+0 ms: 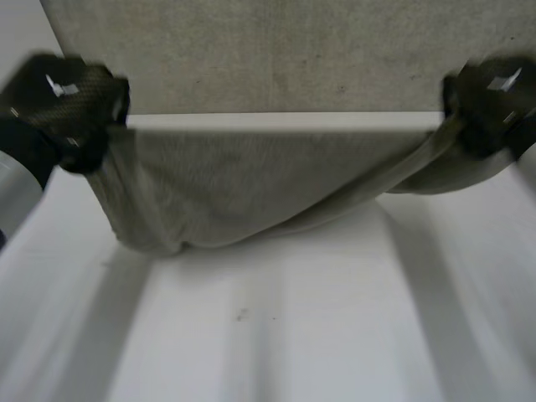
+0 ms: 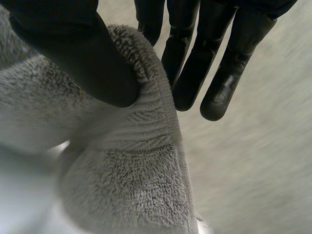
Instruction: Fold the laundry
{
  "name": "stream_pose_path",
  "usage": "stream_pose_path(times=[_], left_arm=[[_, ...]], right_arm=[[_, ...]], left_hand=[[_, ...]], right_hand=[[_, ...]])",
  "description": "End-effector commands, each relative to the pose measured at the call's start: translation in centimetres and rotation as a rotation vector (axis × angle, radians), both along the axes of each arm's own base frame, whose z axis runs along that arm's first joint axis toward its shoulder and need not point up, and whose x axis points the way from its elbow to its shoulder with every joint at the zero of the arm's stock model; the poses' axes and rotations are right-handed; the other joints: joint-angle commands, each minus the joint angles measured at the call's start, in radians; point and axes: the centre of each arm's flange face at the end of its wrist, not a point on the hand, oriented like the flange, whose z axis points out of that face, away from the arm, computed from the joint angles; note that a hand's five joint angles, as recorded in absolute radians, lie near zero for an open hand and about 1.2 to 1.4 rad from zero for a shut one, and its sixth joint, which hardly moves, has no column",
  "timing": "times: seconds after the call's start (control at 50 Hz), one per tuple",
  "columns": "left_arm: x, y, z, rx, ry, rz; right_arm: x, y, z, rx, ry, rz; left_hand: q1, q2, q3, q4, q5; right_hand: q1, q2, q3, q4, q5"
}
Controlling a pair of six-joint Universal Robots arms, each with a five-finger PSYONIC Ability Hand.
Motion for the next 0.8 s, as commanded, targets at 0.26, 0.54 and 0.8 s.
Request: stream_pose_path(times=[0.26,0.54,0.8], left_arm=[[0.1,-2.2,1.8,0.078,0.039,0.064],[-4.1,-13.0,-5.2,0.185,-0.071,0.065],[-3.9,-13.2,11.0,-0.455,0.379,0.054]], right_arm=[[0.4,-1.2,0.9,0.074,0.441,0.07],[2.1,-10.3,-3.2,0.003,0.487,-0.051],[3.2,-9.9,10.1,-0.755,0.044,-0.268]], left_hand=[[0.203,0.18,0.179,0.179,0.201],[0.203,0.18,0.179,0.179,0.201],[0.203,0.18,0.179,0.179,0.201]], right_hand=[[0.428,0.219,0.21,0.204,0.238],[0.428,0.219,0.21,0.204,0.238],[0.428,0.219,0.21,0.204,0.238]])
